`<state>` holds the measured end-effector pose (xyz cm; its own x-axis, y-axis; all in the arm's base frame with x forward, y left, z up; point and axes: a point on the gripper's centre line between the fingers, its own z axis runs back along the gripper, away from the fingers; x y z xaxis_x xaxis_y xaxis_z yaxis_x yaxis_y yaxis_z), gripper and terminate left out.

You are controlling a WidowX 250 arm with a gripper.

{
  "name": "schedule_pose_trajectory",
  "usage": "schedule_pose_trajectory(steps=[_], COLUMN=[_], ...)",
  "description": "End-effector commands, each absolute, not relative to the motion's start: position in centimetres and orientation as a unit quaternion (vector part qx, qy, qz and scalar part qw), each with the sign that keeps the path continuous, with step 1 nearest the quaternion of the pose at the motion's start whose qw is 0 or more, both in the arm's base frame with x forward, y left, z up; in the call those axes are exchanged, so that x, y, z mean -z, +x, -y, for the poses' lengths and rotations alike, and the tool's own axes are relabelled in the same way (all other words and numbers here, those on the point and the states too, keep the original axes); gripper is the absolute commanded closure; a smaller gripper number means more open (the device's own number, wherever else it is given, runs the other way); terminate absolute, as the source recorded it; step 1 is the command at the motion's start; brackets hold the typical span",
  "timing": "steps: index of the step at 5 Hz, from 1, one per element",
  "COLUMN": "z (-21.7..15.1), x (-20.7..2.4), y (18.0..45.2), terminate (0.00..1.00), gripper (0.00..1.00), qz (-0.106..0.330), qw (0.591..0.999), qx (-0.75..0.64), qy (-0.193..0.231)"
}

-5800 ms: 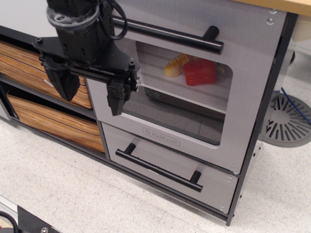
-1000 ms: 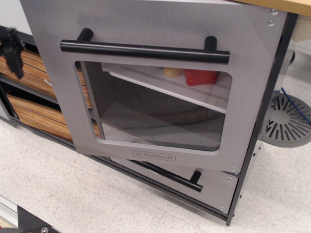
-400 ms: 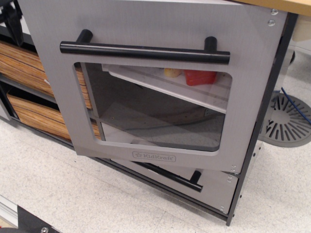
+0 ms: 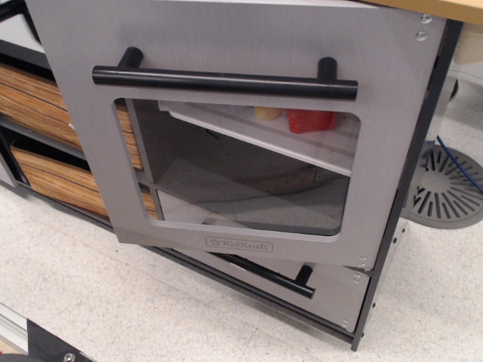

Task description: Open oven

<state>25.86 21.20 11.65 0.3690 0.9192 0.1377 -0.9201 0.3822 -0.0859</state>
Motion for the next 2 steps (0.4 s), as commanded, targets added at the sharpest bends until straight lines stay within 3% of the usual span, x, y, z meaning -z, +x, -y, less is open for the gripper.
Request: schedule_pose_trajectory(steps=[1,2], z=[-17.9,-16.7], x=[-13.6,-13.8], y=[24.5,23.0], terminate=[0.00,0.00], gripper=[0.00,0.00], qz=[0.106,0.118], qw=[0.908,0.927], qx=[-0.406,-0.355], qy=[-0.003,0.003])
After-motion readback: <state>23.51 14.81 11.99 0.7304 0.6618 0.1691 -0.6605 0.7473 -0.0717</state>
